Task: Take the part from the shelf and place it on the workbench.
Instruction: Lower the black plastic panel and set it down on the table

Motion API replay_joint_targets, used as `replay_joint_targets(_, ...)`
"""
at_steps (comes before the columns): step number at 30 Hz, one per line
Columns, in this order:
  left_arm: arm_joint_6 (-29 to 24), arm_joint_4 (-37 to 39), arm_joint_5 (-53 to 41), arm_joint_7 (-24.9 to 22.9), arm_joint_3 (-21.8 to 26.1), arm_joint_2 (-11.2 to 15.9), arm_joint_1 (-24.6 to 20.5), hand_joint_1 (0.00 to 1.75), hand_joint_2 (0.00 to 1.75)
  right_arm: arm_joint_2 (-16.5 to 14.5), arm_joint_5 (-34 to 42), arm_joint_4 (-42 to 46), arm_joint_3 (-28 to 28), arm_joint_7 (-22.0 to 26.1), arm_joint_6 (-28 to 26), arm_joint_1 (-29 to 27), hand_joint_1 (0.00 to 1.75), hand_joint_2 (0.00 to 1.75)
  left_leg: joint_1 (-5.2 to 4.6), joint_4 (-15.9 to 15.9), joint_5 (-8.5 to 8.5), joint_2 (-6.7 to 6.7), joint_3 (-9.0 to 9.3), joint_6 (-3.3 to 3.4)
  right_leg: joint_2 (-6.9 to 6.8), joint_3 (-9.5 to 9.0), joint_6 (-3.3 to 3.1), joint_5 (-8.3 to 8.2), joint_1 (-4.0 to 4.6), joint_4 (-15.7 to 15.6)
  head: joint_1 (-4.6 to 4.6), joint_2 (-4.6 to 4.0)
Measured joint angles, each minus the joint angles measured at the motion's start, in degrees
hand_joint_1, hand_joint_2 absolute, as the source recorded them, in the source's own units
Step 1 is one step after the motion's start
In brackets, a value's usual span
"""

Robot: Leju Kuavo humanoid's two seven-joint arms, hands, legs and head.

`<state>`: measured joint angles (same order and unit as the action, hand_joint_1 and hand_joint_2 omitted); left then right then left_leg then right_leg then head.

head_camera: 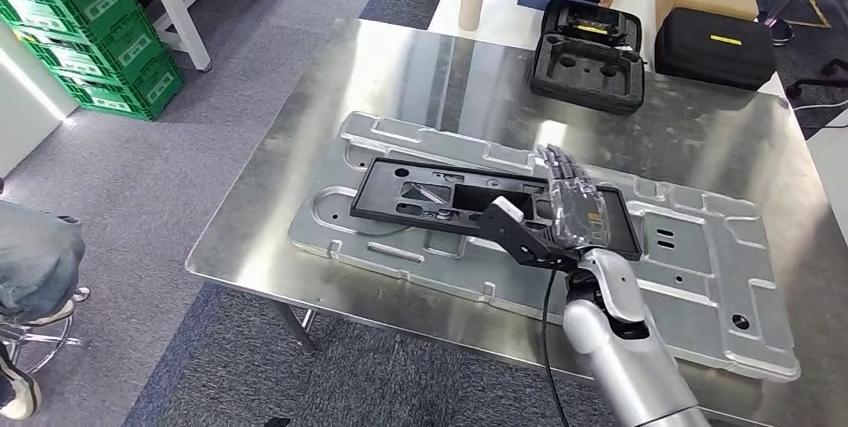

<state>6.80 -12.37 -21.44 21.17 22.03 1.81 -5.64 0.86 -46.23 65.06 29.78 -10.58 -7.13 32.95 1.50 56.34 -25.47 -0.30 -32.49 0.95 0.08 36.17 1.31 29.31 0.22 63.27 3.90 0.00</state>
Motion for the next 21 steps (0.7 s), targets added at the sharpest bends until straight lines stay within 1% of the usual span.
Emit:
replay_joint_targets(1, -0.04, 0.0, 0.08, -0.14, 0.04, -0.05, -0.01, 0.0, 0.0, 0.49, 0.68, 1.56, -0.16, -0.32, 0.81, -0.22, 0.0, 0.0, -0.02, 0.0, 0.01, 0.0, -0.04, 0.14, 0.0, 2.04, 0.24, 1.9, -0.08, 4.34, -0.08, 0.0)
replay_joint_targets(2, -0.03, 0.0, 0.18, -0.31, 0.08, -0.06, 0.0, 0.0, 0.0, 0.92, 1.77, 2.94, -0.28, -0.5, 1.61, -0.58, 0.0, 0.0, -0.05, 0.01, 0.01, -0.01, -0.06, 0.17, 0.0, 3.79, 0.34, 3.18, -0.14, 8.01, -0.08, 0.0)
replay_joint_targets(3, -0.03, 0.0, 0.33, -0.49, 0.14, -0.05, 0.03, 0.0, 0.0, 1.3, 3.3, 4.23, -0.41, -0.43, 2.34, -1.05, 0.0, 0.0, -0.08, 0.02, 0.02, -0.02, -0.06, 0.19, 0.01, 4.84, 0.31, 3.54, -0.15, 10.07, -0.1, 0.0)
replay_joint_targets(4, -0.03, 0.0, 0.46, -0.63, 0.22, -0.05, 0.06, 0.0, 0.0, 1.62, 5.31, 5.49, -0.59, -0.19, 2.94, -1.54, 0.0, 0.0, -0.13, 0.03, 0.03, -0.04, -0.04, 0.2, 0.01, 4.86, 0.13, 2.85, -0.14, 9.86, -0.11, 0.0)
replay_joint_targets(5, -0.05, 0.0, 0.58, -0.74, 0.33, -0.05, 0.08, 0.0, 0.0, 1.83, 7.74, 6.74, -0.85, 0.28, 3.35, -1.99, 0.0, 0.0, -0.21, 0.04, 0.06, -0.06, -0.01, 0.19, 0.01, 3.71, -0.22, 1.16, -0.1, 7.23, -0.11, 0.0)
replay_joint_targets(6, -0.08, 0.0, 0.68, -0.82, 0.44, -0.06, 0.07, 0.0, 0.0, 1.97, 10.29, 8.0, -1.17, 0.87, 3.61, -2.31, 0.0, 0.0, -0.3, 0.04, 0.09, -0.08, 0.03, 0.18, 0.03, 1.71, -0.74, -1.04, -0.01, 2.97, -0.11, 0.0)
replay_joint_targets(7, -0.1, 0.0, 0.72, -0.88, 0.53, -0.13, 0.04, 0.0, 0.0, 2.1, 12.96, 9.29, -1.53, 1.55, 3.7, -2.52, 0.0, 0.0, -0.47, 0.05, 0.11, -0.1, 0.01, 0.11, 0.04, -0.45, -1.31, -2.81, 0.16, -1.45, -0.08, 0.0)
replay_joint_targets(8, -0.13, 0.0, 0.75, -0.91, 0.64, -0.19, 0.0, 0.0, 0.0, 2.18, 15.55, 10.56, -1.84, 2.26, 3.69, -2.69, 0.0, 0.0, -0.57, 0.05, 0.17, -0.1, -0.06, -0.05, 0.01, -2.21, -1.74, -4.1, 0.32, -4.97, -0.06, 0.0)
replay_joint_targets(9, -0.16, 0.0, 0.76, -0.92, 0.77, -0.25, -0.02, 0.0, 0.0, 2.26, 17.89, 11.75, -2.07, 2.9, 3.61, -2.91, 0.0, 0.0, -0.62, 0.05, 0.27, -0.09, -0.17, -0.27, -0.01, -3.23, -2.01, -4.67, 0.48, -6.98, -0.03, 0.0)
replay_joint_targets(11, -0.24, 0.0, 0.81, -0.91, 1.1, -0.3, -0.05, 0.0, 0.0, 2.38, 21.8, 14.21, -2.46, 3.99, 3.36, -3.82, 0.0, 0.0, -0.57, -0.15, 0.6, -0.07, -0.3, -0.89, -0.05, -3.62, -2.16, -4.9, 0.59, -7.88, -0.03, 0.0)
replay_joint_targets(12, -0.27, 0.0, 0.86, -0.87, 1.24, -0.23, -0.03, 0.0, 0.0, 2.42, 23.29, 15.48, -2.67, 4.45, 3.19, -4.39, 0.0, 0.0, -0.54, -0.18, 0.49, -0.06, -0.33, -1.18, -0.11, -3.68, -2.29, -5.22, 0.48, -8.28, -0.01, 0.0)
replay_joint_targets(13, -0.29, 0.0, 0.91, -0.82, 1.35, -0.13, -0.01, 0.0, 0.0, 2.45, 24.49, 16.65, -2.84, 4.85, 3.04, -4.83, 0.0, 0.0, -0.53, 0.32, -0.22, -0.04, -0.53, -1.43, -0.18, -3.73, -2.51, -5.62, 0.33, -8.77, -0.01, 0.0)
replay_joint_targets(14, -0.34, 0.0, 0.98, -0.76, 1.42, -0.01, 0.02, 0.0, 0.0, 2.46, 25.53, 17.75, -2.97, 5.24, 2.88, -5.15, 0.0, 0.0, -0.54, 1.94, -1.74, -0.02, -1.13, -1.63, -0.25, -3.71, -2.79, -6.06, 0.18, -9.26, 0.06, 0.0)
replay_joint_targets(15, -0.45, 0.0, 1.05, -0.74, 1.48, 0.12, 0.03, 0.0, 0.0, 2.44, 26.47, 18.74, -3.0, 5.57, 2.73, -5.45, 0.0, 0.0, -0.52, 4.75, -3.95, 0.02, -2.16, -1.76, -0.32, -3.59, -2.98, -6.44, 0.05, -9.58, 0.16, 0.0)
replay_joint_targets(16, -0.58, 0.0, 1.12, -0.76, 1.56, 0.23, 0.03, 0.0, 0.0, 2.43, 27.39, 19.74, -3.03, 5.84, 2.64, -5.85, 0.0, 0.0, -0.5, 8.51, -6.41, 0.04, -3.49, -1.89, -0.33, -3.33, -3.12, -6.7, 0.05, -9.64, 0.21, 0.0)
replay_joint_targets(17, -0.74, 0.0, 1.2, -0.79, 1.65, 0.34, 0.03, 0.0, 0.0, 2.43, 28.35, 20.82, -3.05, 6.08, 2.56, -6.39, 0.0, 0.44, -0.48, 12.27, -8.46, 0.05, -4.71, -2.03, -0.35, -2.99, -3.16, -6.95, 0.06, -9.61, 0.28, 0.0)
replay_joint_targets(18, -0.88, 0.01, 1.25, -0.84, 1.75, 0.46, 0.04, 0.0, 0.0, 2.44, 29.3, 21.9, -3.06, 6.27, 2.52, -6.97, 0.0, 0.87, -0.47, 14.73, -9.56, 0.07, -5.26, -2.16, -0.37, -2.61, -3.13, -7.23, 0.07, -9.54, 0.3, 0.0)
replay_joint_targets(19, -1.01, 0.01, 1.28, -0.86, 1.84, 0.6, 0.05, 0.0, 0.0, 2.45, 30.14, 22.96, -3.07, 6.47, 2.5, -7.45, 0.0, 1.31, -0.45, 15.24, -9.61, 0.09, -4.86, -2.27, -0.37, -2.17, -3.08, -7.54, 0.07, -9.42, 0.3, 0.0)
replay_joint_targets(20, -1.11, 0.02, 1.3, -0.88, 1.94, 0.72, 0.04, 0.0, 0.0, 2.44, 30.88, 23.95, -3.06, 6.67, 2.49, -7.75, 0.0, 1.75, -0.41, 13.39, -8.65, 0.13, -3.29, -2.34, -0.33, -1.66, -2.99, -7.84, 0.05, -9.22, 0.32, 0.0)
replay_joint_targets(21, -1.21, 0.02, 1.32, -0.9, 2.09, 0.81, -0.01, 0.0, 0.0, 2.43, 31.5, 24.91, -3.05, 6.86, 2.48, -7.9, 0.0, 1.75, -0.36, 9.74, -7.14, 0.16, -0.79, -2.38, -0.28, -1.15, -2.84, -8.11, 0.02, -8.91, 0.33, 0.0)
